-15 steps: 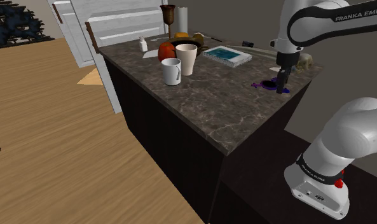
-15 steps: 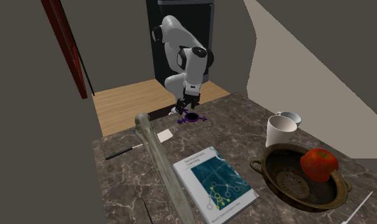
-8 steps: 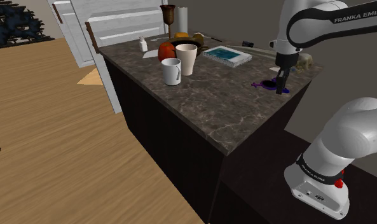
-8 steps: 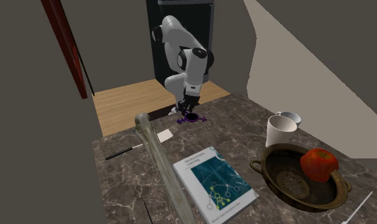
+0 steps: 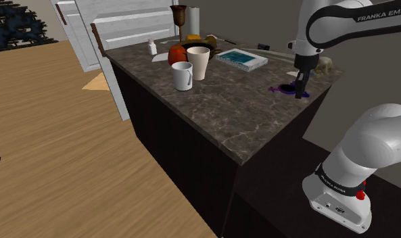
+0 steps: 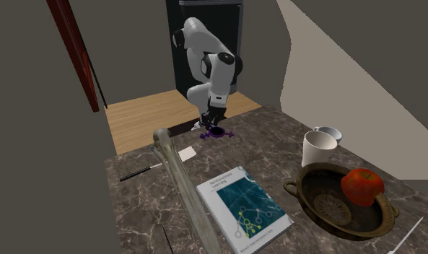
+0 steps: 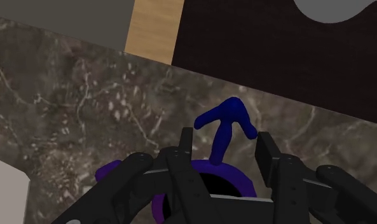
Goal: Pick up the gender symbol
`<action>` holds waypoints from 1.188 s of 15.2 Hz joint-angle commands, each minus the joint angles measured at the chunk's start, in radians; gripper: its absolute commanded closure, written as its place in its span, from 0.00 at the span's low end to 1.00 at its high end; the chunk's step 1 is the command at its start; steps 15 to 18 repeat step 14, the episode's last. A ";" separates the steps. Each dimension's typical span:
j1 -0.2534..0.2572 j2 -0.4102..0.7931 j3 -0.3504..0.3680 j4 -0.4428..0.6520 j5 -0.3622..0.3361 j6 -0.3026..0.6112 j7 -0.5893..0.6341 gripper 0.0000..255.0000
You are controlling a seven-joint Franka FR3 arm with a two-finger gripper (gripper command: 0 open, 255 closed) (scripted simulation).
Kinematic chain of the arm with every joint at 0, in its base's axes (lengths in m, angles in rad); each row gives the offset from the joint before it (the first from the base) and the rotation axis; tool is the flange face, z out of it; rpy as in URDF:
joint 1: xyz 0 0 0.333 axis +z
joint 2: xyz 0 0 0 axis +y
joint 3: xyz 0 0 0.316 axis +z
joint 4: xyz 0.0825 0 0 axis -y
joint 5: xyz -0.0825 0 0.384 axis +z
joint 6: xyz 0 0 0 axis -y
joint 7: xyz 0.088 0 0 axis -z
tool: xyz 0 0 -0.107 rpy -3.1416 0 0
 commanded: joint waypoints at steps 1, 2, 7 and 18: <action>0.002 -0.004 0.005 0.022 0.005 -0.027 -0.003 1.00; 0.002 -0.005 0.007 0.034 0.007 -0.041 -0.005 1.00; 0.005 -0.010 0.018 0.098 0.018 -0.109 -0.014 1.00; 0.008 -0.008 0.028 0.168 0.027 -0.176 -0.024 1.00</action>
